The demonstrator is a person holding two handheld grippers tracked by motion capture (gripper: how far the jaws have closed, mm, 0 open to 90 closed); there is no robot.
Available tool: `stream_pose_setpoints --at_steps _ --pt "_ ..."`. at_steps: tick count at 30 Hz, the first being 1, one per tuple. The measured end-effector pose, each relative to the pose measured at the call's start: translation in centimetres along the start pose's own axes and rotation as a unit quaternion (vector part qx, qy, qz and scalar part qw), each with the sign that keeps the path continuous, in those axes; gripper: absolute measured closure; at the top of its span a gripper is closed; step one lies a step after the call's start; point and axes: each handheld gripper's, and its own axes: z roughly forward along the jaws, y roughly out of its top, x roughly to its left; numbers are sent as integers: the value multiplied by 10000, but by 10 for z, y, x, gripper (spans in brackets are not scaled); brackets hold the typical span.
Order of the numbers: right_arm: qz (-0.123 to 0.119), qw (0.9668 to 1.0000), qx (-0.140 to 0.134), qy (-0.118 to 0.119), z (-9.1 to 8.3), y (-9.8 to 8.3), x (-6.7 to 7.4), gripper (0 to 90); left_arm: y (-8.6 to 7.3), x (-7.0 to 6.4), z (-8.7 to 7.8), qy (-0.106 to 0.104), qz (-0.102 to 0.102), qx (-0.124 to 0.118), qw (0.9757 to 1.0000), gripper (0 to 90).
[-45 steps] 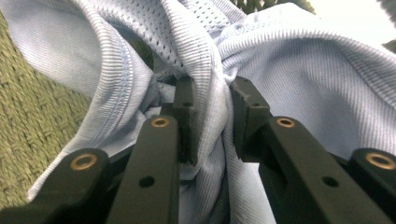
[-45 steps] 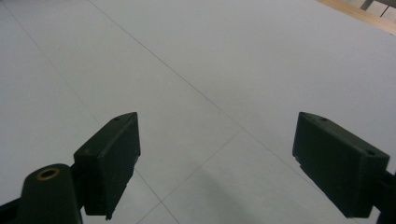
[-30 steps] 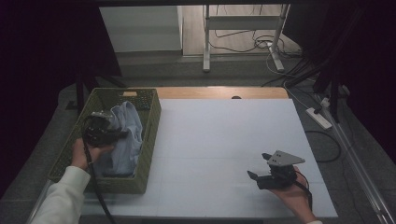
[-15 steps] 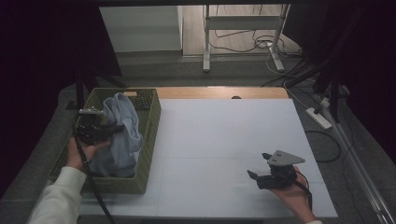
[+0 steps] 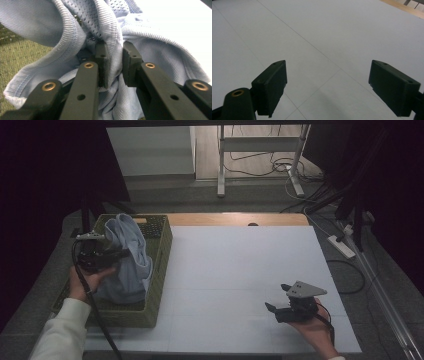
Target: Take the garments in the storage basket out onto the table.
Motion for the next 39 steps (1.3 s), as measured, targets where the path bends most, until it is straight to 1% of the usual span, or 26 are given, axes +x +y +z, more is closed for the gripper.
stream_pose_setpoints --at_steps 5,12,15,18,25,30,34,39 --pt "-11 10000 23 -8 0 0 1 152 0 0 -2 -27 -32 -79 10000 770" --pt "2 10000 -4 -1 0 0 0 152 1 1 -8 1 -76 -239 9997 773" --pt "-16 10000 1 -11 0 0 0 152 5 0 -13 16 -60 -348 9994 773" --pt "51 10000 -58 30 -1 1 1 152 7 -1 -16 37 -99 -465 9989 773" --pt "26 10000 -51 33 -1 2 2 152 7 1 -21 62 -174 -580 9981 774" --pt "46 10000 -58 34 -1 1 1 152 10 3 -27 38 -257 -730 9970 773" --pt "42 10000 -52 27 -1 1 1 152 13 2 -31 44 -239 -831 9962 773" --pt "80 9999 -117 63 -2 2 1 152 16 0 -36 58 -215 -905 9956 774"
